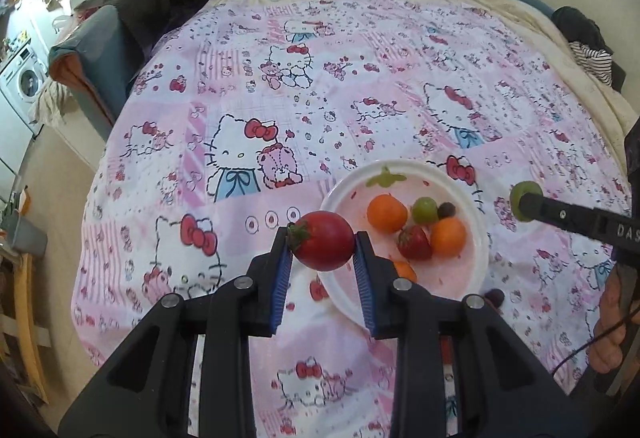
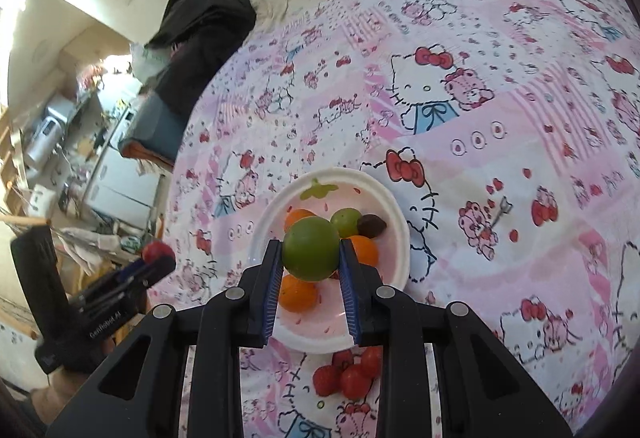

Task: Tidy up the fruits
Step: 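Carry the red tomato and green plum over the white plate, then lower the tomato and green plum into the plate and open both grippers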

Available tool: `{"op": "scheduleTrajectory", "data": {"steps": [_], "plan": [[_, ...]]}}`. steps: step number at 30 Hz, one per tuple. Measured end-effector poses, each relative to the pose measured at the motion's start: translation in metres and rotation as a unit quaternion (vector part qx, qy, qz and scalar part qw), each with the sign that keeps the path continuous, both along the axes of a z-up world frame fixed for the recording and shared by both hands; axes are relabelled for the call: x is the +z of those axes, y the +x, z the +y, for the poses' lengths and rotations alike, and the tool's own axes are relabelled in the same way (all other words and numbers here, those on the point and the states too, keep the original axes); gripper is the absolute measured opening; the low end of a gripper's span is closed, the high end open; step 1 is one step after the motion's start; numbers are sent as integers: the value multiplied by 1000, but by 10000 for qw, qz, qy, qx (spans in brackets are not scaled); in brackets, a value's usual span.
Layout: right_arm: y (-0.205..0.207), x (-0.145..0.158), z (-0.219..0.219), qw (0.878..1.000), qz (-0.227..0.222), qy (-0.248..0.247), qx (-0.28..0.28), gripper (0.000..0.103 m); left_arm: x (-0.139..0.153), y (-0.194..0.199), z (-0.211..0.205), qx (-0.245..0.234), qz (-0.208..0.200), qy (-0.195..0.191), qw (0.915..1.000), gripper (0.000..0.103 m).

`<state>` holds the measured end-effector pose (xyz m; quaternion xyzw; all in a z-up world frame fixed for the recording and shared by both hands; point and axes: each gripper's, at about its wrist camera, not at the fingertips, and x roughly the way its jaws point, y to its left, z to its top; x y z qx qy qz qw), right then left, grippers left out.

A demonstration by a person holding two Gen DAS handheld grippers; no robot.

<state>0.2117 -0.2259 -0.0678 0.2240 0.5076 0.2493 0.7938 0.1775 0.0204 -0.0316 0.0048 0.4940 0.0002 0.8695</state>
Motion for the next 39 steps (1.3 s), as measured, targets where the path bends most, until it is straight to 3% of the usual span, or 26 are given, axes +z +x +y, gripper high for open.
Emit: {"op": "scheduleTrajectory", "data": {"steps": [11, 19, 39], "plan": [[34, -28, 39, 9988, 144, -265, 394, 29, -46, 29, -10, -110, 342, 105, 9993, 27], [45, -46, 56, 9970, 218, -481, 559, 29, -70, 39, -13, -254, 423, -21, 9988, 27], [42, -55, 66, 9946, 249, -726, 695, 32, -87, 44, -14, -232, 596, -110, 9979, 28]]}}
